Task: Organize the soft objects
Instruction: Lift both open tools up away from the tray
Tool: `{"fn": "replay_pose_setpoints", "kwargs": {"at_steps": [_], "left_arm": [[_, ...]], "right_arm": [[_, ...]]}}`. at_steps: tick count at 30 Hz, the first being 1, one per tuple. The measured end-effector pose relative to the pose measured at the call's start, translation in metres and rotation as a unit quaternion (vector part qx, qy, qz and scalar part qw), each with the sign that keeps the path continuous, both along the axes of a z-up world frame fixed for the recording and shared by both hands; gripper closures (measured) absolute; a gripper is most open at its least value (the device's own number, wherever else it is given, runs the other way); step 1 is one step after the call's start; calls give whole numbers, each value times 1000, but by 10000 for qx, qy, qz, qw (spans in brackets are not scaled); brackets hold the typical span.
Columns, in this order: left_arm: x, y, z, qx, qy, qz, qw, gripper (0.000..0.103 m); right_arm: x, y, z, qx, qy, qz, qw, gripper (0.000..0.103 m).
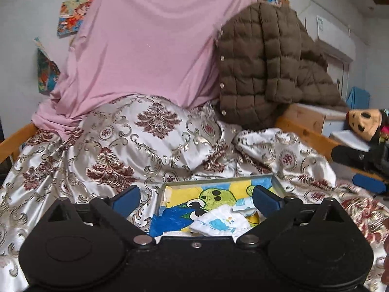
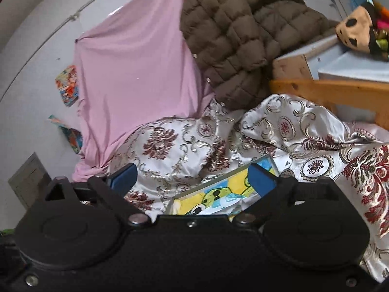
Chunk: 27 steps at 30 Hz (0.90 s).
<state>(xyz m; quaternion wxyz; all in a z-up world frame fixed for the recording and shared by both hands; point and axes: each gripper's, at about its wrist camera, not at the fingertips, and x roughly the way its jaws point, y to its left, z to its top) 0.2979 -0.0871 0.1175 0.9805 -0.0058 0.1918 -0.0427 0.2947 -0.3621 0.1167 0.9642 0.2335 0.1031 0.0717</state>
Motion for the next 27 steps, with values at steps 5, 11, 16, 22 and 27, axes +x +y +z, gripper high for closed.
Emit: {"fn": "replay_pose_setpoints", "kwargs": {"at_steps": [5, 11, 16, 22, 27], "left_arm": [[-33, 17, 13, -200, -135, 31, 9997, 3], [-72, 34, 24, -399, -305, 10, 9987, 1], [-103, 51, 25, -468, -424, 1, 9980, 1], [-136, 69, 15, -519, -511, -6, 9973, 1], [-160, 81, 2, -471, -512, 30, 9976, 1]], "right_arm": [[-48, 15, 19, -228, -171, 5, 9996, 1], [-105, 30, 35, -524, -404, -128, 9977, 1], [-151, 44, 44, -707, -645, -193, 9952, 0], [-187, 62, 45, -945, -702, -427, 9921, 0], [-217, 77, 39, -1018, -703, -524, 9909, 0]]}}
